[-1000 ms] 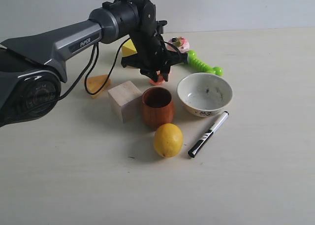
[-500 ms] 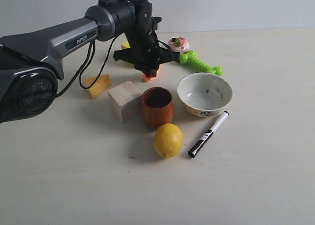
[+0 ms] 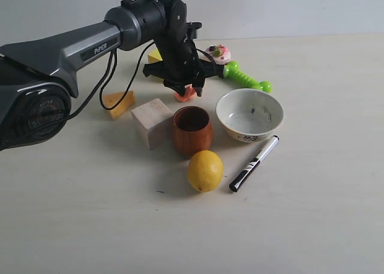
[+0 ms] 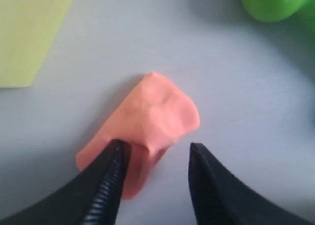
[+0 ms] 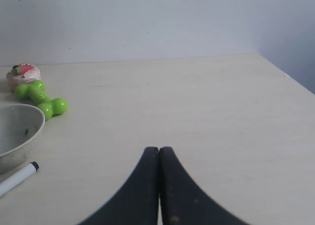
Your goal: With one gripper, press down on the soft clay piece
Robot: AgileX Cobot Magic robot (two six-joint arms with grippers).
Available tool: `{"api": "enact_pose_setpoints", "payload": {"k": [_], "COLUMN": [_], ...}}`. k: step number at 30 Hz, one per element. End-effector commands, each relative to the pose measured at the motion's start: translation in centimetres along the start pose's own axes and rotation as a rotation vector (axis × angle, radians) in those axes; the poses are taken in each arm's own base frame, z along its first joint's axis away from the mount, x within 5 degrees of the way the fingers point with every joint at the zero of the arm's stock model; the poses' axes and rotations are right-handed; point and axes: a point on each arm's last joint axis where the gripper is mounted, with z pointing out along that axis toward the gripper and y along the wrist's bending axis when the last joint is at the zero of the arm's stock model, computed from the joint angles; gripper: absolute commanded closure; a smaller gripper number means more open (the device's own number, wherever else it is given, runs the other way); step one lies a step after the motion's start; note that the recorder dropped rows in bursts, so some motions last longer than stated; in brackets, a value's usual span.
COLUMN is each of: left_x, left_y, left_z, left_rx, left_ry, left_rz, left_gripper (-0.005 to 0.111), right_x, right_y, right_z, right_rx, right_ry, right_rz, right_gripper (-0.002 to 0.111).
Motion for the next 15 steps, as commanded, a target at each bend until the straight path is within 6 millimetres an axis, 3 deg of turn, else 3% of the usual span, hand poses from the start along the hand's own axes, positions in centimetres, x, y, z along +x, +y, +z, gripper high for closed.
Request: {"api": "enact_pose_setpoints", "payload": {"k": [1,10,15], "left_x": [0.1,0.0,-0.7], "left_y": [-0.4,-0.8,-1.1], "left_z": [-0.3,-0.5,-2.0], "left_rx": [0.012,0.018,0.029], "left_ry": [-0.003,-0.015,-0.069], "left_rz": [0.007,0.024,0.040], "left_gripper": [0.063,0.063,0.063], "right_x": [0.1,0.1,0.1], "right_y": [0.0,0.0,0.0], "right_z": [0.0,0.0,0.0], "right_rx": [0.007,0.007,0.007], "right_ry": [-0.004,-0.004,-0.004], "right_rz": [-0.006,-0.006,-0.006], "right_gripper": [0.108,0.108,0.108]}}
